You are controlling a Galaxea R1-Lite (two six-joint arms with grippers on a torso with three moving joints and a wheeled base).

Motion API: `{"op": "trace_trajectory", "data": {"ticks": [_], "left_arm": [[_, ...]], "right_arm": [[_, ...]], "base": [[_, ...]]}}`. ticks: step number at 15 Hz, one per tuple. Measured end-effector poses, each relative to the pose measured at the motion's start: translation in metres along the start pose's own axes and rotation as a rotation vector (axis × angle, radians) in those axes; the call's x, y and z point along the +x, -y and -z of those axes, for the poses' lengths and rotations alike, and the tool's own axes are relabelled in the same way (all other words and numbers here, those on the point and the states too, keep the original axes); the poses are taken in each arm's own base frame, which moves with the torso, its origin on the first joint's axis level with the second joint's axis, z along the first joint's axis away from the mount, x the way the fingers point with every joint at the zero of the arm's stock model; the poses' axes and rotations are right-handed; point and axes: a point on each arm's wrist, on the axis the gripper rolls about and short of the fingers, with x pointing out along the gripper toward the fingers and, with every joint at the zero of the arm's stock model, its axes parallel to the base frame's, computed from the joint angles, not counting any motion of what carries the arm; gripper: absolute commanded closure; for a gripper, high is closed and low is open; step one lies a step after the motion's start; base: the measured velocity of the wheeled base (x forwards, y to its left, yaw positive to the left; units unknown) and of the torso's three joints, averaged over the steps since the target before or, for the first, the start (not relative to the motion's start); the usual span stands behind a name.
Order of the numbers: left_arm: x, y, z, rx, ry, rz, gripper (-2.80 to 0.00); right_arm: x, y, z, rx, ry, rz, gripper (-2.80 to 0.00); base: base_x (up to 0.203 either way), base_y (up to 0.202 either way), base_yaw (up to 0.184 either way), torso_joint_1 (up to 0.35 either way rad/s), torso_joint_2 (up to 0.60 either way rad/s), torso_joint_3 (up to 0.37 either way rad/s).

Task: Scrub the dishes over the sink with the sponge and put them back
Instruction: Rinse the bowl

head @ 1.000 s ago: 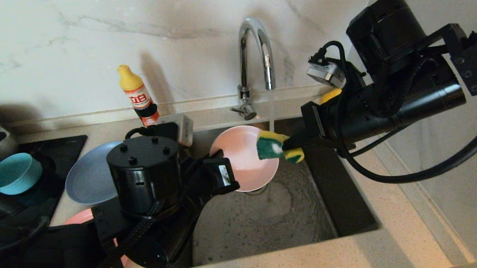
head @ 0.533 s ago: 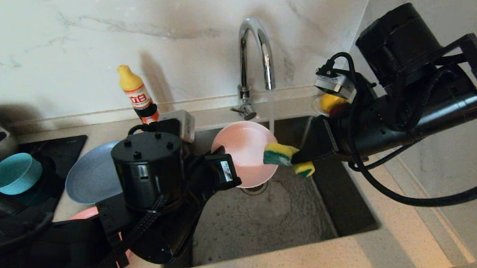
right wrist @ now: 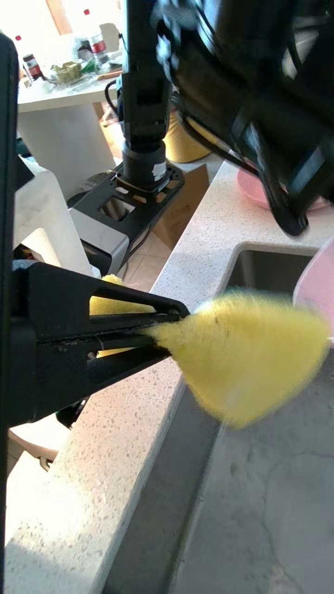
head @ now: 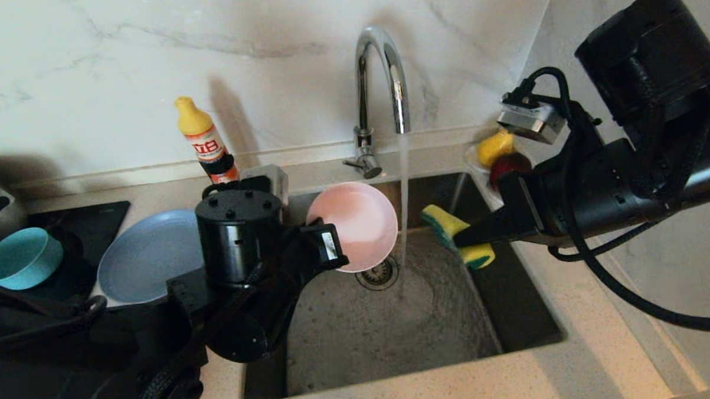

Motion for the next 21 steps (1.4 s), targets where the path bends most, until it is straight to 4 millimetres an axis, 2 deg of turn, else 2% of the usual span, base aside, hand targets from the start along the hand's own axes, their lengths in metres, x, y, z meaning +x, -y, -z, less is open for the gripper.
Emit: {"op": "trace_trajectory", "data": {"ticks": [4, 8, 11, 17, 21], "left_arm": [[0.018, 0.0, 0.011, -0.036, -0.167, -0.015, 0.0], [0.03, 0.013, -0.001, -0.142, -0.362, 0.038, 0.0], [0.046, 0.026, -0.014, -0.239, -0.441, 0.044, 0.0], [0.093, 0.042, 0.003, -0.328, -0.484, -0.013, 0.0], [0.123, 0.039, 0.018, -0.364, -0.491, -0.062, 0.0]], "right_arm": [[-0.014, 0.002, 0.002, 0.004, 0.028, 0.004, 0.0], [-0.02, 0.006, 0.012, 0.007, 0.022, 0.014, 0.0], [-0.025, 0.006, 0.015, 0.005, 0.029, 0.011, 0.0], [-0.029, 0.007, 0.018, 0.014, 0.035, 0.015, 0.0], [-0.026, 0.011, 0.017, 0.024, 0.028, 0.025, 0.0]], "base": [[0.0, 0.0, 0.0, 0.0, 0.0, 0.0], [0.0, 0.0, 0.0, 0.0, 0.0, 0.0], [0.0, 0.0, 0.0, 0.0, 0.0, 0.0], [0.0, 0.0, 0.0, 0.0, 0.0, 0.0], [0.0, 0.0, 0.0, 0.0, 0.0, 0.0]]}}
